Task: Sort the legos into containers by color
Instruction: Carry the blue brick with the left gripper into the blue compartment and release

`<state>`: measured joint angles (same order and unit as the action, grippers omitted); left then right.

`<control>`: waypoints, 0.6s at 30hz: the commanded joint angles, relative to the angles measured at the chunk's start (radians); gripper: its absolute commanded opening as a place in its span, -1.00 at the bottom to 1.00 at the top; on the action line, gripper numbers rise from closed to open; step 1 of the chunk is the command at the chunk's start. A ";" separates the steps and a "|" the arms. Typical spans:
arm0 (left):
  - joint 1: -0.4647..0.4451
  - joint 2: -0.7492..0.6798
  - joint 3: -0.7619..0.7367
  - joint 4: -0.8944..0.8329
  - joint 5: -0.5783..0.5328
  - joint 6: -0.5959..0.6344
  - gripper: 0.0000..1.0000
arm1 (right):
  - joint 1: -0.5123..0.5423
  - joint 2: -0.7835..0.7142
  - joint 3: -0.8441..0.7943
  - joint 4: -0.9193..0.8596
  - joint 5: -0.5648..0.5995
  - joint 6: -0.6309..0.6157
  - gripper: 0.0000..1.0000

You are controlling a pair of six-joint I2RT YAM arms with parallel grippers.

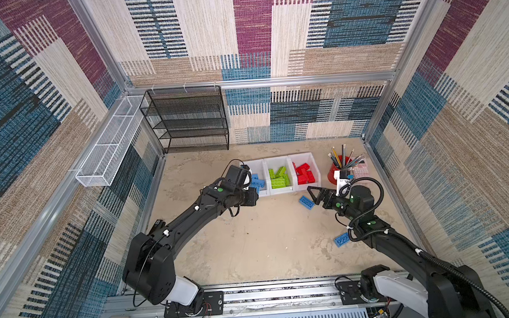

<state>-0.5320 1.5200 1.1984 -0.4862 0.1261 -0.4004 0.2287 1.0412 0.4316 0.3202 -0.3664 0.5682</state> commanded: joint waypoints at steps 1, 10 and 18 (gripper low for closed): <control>0.032 0.056 0.075 -0.029 0.025 -0.008 -0.56 | 0.001 -0.009 -0.003 0.047 -0.021 0.012 0.88; 0.085 0.301 0.348 -0.105 0.073 0.018 -0.57 | 0.001 -0.018 -0.009 0.056 -0.032 0.021 0.88; 0.106 0.469 0.500 -0.144 0.092 0.025 -0.57 | 0.001 -0.003 -0.013 0.067 -0.034 0.023 0.88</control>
<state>-0.4297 1.9594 1.6642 -0.5976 0.1947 -0.3916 0.2287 1.0336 0.4194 0.3458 -0.3927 0.5823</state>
